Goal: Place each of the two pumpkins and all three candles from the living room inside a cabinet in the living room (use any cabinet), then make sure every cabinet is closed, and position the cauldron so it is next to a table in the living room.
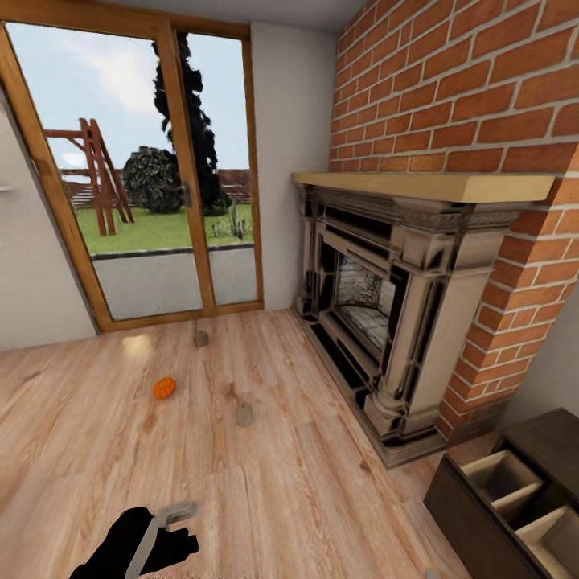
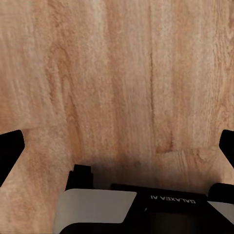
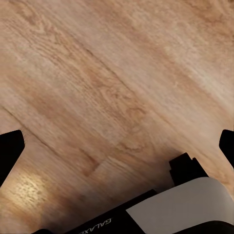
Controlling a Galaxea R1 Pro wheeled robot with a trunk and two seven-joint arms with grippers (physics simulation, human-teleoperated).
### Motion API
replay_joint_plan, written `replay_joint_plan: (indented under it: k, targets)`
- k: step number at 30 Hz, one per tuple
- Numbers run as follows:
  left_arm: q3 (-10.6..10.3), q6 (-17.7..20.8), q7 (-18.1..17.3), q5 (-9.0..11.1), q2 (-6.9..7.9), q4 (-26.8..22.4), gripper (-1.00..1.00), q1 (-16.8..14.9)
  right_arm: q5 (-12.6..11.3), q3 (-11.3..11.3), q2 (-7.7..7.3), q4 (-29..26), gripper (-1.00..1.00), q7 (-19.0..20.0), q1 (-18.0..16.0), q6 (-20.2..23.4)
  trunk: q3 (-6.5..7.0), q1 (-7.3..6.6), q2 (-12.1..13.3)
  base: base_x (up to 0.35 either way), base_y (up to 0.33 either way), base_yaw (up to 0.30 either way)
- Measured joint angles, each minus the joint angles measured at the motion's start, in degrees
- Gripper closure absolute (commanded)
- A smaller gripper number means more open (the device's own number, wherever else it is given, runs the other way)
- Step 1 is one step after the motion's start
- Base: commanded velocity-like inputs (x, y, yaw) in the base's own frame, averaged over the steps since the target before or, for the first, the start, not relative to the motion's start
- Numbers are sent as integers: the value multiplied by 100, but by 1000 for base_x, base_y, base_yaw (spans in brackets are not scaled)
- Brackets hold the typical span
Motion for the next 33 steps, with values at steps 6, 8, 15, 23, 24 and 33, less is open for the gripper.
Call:
replay_joint_plan:
  k: [6, 8, 15, 23, 24, 33]
  targets:
    - [0, -5, 0, 0, 9, 0, -100, 2, 0, 0, 0, 0, -100, 0, 0, -9, 0, 0, 0, 2, 0, 293]
    - [0, -5, 0, 0, 13, 0, -100, 0, 0, 0, 0, 0, -100, 0, 0, -10, 0, 0, 0, 81, 45, 294]
    - [23, -13, 0, -9, 26, 0, -100, 2, 0, 9, -7, 0, -100, 4, 0, -75, -6, 0, 0, 227, 142, 165]
    - [26, -19, 0, -10, 26, 0, -100, 0, -1, 480, -53, 22, -100, 16, 16, -745, -7, 0, 0, 233, 15, 7]
    - [26, -20, 0, -10, 26, 0, -100, -1, -1, 519, -56, 26, -100, 17, 16, -759, -7, 0, 0, 227, 1, 0]
    - [31, -23, 0, -9, 27, 0, -100, -1, -5, 596, -20, 9, -100, 21, 18, -775, -7, 0, 0, 227, 0, 0]
